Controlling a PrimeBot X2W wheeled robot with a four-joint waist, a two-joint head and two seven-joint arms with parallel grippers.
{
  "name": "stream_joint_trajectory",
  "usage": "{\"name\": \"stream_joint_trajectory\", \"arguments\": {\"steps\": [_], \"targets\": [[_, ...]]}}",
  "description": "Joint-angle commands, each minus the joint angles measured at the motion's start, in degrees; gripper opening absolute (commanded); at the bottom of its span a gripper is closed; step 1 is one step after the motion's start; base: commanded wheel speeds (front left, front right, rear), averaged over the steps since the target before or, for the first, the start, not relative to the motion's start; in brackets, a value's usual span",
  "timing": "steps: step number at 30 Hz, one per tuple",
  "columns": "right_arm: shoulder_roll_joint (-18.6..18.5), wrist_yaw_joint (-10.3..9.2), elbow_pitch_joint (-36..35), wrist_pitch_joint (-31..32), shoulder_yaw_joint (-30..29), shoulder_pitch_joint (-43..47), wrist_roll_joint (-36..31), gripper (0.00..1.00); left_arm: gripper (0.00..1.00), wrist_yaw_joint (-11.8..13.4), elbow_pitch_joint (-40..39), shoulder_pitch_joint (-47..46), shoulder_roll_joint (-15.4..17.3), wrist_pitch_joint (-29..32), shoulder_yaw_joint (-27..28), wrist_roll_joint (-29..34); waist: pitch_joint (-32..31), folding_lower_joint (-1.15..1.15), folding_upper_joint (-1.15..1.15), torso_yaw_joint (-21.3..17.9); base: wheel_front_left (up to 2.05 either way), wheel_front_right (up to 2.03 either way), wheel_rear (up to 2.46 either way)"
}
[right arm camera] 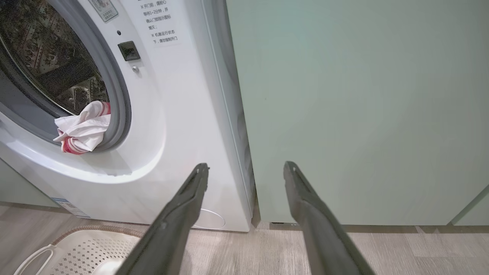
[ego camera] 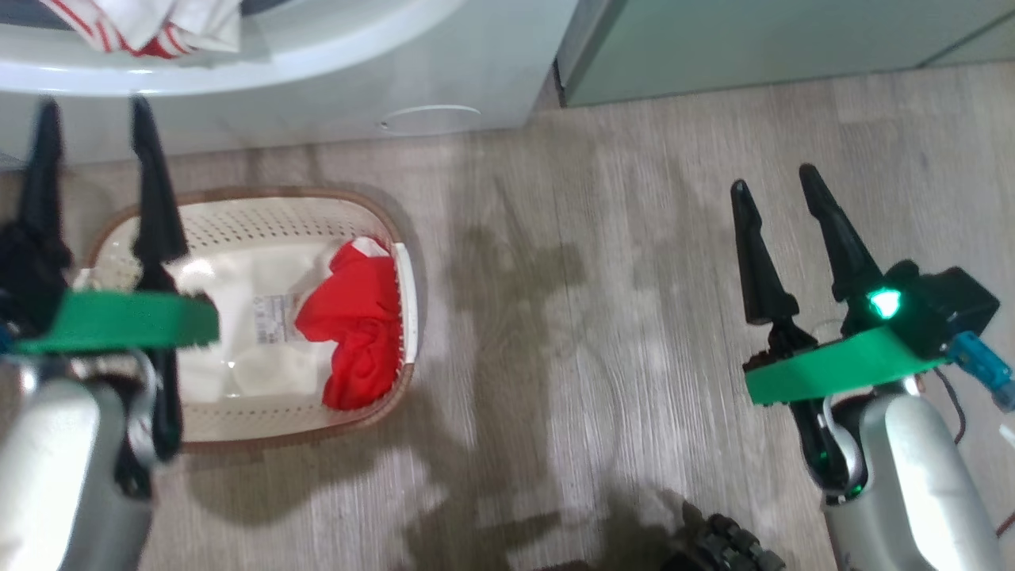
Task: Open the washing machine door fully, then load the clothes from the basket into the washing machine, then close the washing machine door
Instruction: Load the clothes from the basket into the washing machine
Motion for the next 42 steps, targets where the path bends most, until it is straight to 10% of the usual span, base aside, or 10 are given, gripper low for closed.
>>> {"name": "stream_joint_trajectory", "arguments": {"steps": [1, 42], "targets": [[-0.34, 0.0, -2.04, 0.15, 0.88, 1.26, -0.38, 1.0, 1.0, 0.54, -2.14, -0.12, 1.24, 0.05, 1.97, 0.47, -0.87, 0.01, 0.0, 0.74, 0.0, 0.0, 0.0], [-0.34, 0.0, -3.94, 3.31, 0.22, 4.06, -0.64, 1.0, 1.0, 0.44, -1.88, 6.69, 1.2, 3.49, -3.98, 1.11, -4.57, 0.01, 0.0, 4.49, 0.0, 0.0, 0.0]]}}
